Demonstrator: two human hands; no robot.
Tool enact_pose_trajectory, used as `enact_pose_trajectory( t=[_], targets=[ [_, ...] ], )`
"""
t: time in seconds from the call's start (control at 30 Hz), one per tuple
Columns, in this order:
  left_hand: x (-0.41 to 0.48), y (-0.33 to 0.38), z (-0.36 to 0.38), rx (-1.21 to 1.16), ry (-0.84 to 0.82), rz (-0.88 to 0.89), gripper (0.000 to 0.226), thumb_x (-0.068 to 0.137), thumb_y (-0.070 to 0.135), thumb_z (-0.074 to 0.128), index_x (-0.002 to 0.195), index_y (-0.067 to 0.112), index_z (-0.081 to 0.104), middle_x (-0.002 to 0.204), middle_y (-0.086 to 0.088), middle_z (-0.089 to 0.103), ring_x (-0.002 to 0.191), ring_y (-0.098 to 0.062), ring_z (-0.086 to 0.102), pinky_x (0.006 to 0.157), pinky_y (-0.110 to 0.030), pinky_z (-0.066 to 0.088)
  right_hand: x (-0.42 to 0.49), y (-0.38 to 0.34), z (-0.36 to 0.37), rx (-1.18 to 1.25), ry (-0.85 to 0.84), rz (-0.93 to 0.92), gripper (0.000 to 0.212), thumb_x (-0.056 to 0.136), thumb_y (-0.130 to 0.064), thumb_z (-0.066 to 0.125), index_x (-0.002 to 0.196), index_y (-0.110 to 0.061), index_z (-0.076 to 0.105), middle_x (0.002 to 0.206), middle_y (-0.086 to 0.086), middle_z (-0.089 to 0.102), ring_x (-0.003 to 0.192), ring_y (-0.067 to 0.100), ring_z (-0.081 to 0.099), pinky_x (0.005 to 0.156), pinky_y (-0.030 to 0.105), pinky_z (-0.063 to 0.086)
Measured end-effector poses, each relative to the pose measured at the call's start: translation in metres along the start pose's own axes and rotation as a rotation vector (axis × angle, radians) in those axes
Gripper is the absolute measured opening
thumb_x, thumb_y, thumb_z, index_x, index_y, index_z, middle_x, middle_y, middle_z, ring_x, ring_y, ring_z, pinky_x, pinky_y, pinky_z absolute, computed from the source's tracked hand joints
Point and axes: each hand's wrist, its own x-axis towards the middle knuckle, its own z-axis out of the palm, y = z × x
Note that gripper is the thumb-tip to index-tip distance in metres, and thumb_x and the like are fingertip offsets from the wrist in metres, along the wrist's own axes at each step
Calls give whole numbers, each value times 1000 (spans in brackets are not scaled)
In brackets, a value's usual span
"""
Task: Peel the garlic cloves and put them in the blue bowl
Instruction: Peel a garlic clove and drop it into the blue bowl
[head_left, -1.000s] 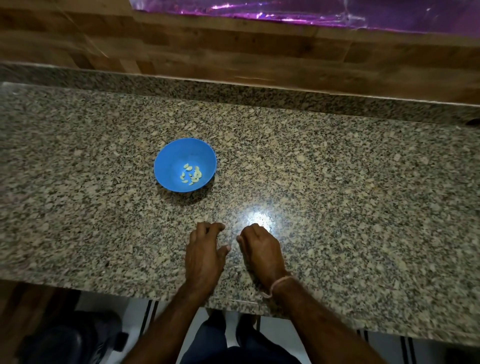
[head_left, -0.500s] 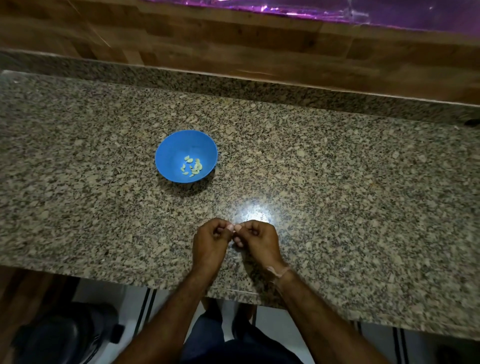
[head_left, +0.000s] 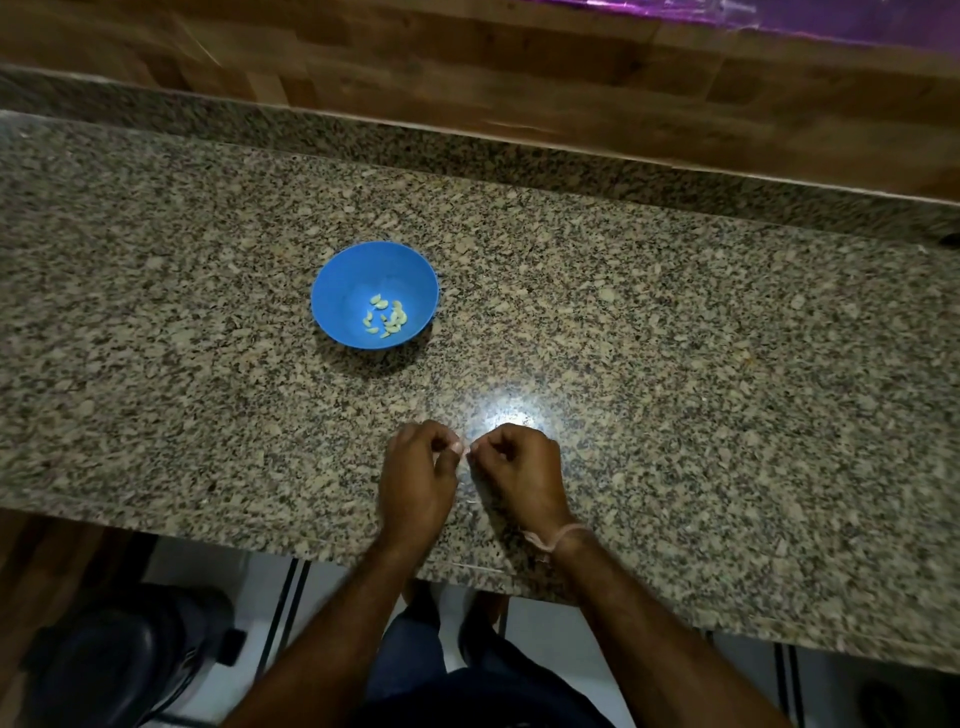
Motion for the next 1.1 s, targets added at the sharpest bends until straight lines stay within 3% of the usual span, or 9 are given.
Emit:
enact_pose_trajectory(
  t=[0.07, 0.13, 0.4, 0.63, 0.7, 0.77, 0.83, 0.9, 1.1],
  targets=[
    [-2, -9, -3, 236, 13, 126, 29, 89, 25, 78, 115, 27, 65, 117, 5, 56, 109, -21, 48, 83, -39, 45, 6, -4, -1, -433, -61, -139, 12, 93, -20, 67, 82, -20, 72, 81, -4, 72, 74, 16, 66, 62, 31, 43],
    [-3, -17, -3, 346, -12, 148, 51, 84, 28, 83, 131, 28, 62, 131, 2, 52, 119, -25, 44, 91, -46, 45, 10, -12, 0, -664, -117, -226, 10, 91, -16, 63, 85, -20, 69, 86, 0, 69, 76, 21, 64, 63, 30, 34],
    [-10, -16, 0, 366, 6, 116, 58, 84, 26, 82, 138, 30, 60, 145, 2, 51, 129, -26, 44, 100, -47, 41, 8, -19, 10, -786, -81, -296, 13, 85, -8, 70, 76, -15, 64, 76, 4, 65, 63, 27, 63, 57, 29, 29],
    [-9, -15, -4, 326, -8, 110, 52, 85, 24, 82, 132, 30, 63, 143, 5, 51, 129, -23, 43, 101, -46, 42, 4, -27, 19, -846, -85, -154, 5, 97, -17, 63, 96, -14, 67, 96, 3, 68, 83, 26, 67, 64, 31, 35],
    [-9, -13, -5, 218, 6, 111, 37, 87, 22, 79, 122, 29, 68, 131, 8, 56, 122, -20, 48, 95, -43, 47, 6, -26, 17, -683, -74, -77, 8, 95, -17, 66, 91, -13, 71, 89, 1, 71, 79, 23, 68, 62, 29, 39],
    [-8, -10, -4, -23, -13, 44, 17, 92, 22, 74, 108, 28, 73, 112, 13, 65, 107, -14, 60, 88, -41, 55, 14, -18, 10, -264, -119, 83, 12, 91, -18, 75, 81, -12, 78, 76, 1, 76, 74, 19, 73, 62, 27, 51],
    [-7, -2, -7, -264, -49, -91, 7, 93, 23, 73, 94, 30, 75, 90, 12, 74, 88, -8, 71, 79, -44, 62, 11, -16, 1, 121, -197, 196, 16, 91, -19, 81, 83, -5, 79, 76, 12, 78, 76, 26, 77, 75, 39, 64],
    [-4, -2, -10, -344, -61, -178, 9, 93, 23, 74, 86, 29, 74, 79, 11, 76, 76, -8, 73, 74, -48, 64, 1, -17, -1, 395, -246, 306, 22, 95, -16, 78, 93, 6, 76, 84, 26, 76, 76, 32, 74, 85, 51, 62],
    [-5, 0, -12, -470, -104, -244, 11, 96, 22, 72, 87, 20, 78, 79, 0, 78, 77, -21, 77, 78, -52, 63, -18, -20, -2, 589, -191, 407, 18, 97, -13, 74, 90, 3, 73, 79, 24, 72, 68, 30, 69, 90, 65, 58]
  ],
)
